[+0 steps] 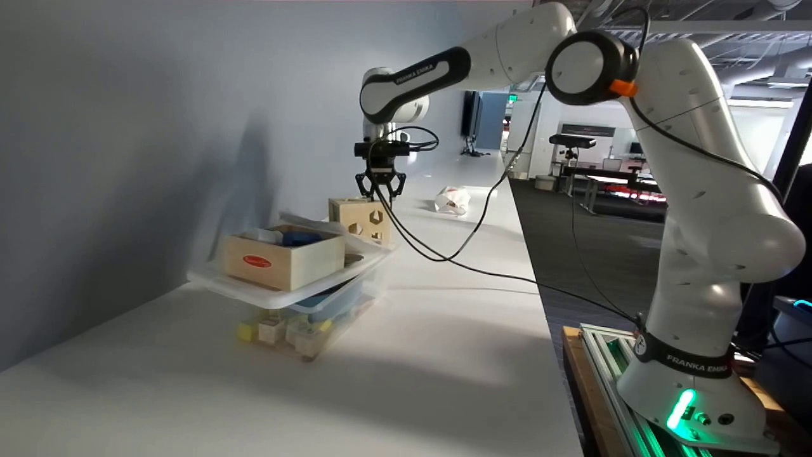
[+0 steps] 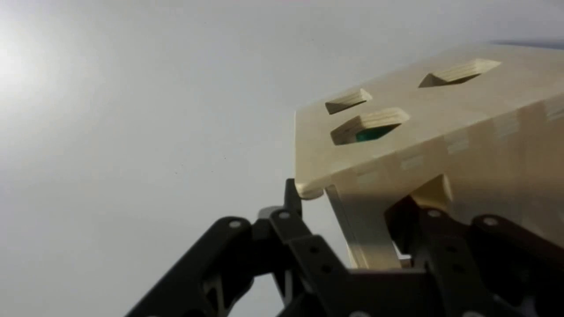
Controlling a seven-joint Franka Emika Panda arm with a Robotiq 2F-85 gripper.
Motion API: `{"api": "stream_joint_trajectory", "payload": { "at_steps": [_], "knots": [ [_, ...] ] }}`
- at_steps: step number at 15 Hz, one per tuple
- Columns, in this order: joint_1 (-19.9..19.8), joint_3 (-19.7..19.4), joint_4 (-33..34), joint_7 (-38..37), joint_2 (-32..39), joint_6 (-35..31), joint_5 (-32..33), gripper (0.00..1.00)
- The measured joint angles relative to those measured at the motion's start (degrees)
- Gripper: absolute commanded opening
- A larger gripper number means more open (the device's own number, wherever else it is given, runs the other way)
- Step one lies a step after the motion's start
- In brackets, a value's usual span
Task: Move the toy box forward, then turn it upside down
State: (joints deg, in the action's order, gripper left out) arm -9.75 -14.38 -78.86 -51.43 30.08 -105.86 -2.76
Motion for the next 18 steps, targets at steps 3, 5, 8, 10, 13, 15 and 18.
{"api": "stream_joint_trajectory", "payload": {
  "at_steps": [3,5,8,10,13,15,18],
  "knots": [
    [0.58,-0.22,4.52,-9.73,3.69,2.74,0.55,0.72],
    [0.96,-0.35,7.00,-15.95,5.16,5.06,0.71,0.73],
    [1.05,-0.34,9.42,-21.26,5.94,8.15,0.72,0.95],
    [0.91,-0.48,10.10,-23.13,5.25,8.00,0.59,1.00],
    [0.82,-1.13,10.07,-25.17,3.11,6.36,0.48,1.00],
    [0.58,-1.22,9.96,-24.08,1.57,6.15,0.05,1.00],
    [0.12,-0.76,7.35,-14.50,-1.99,5.50,-0.02,1.00]
  ]
}}
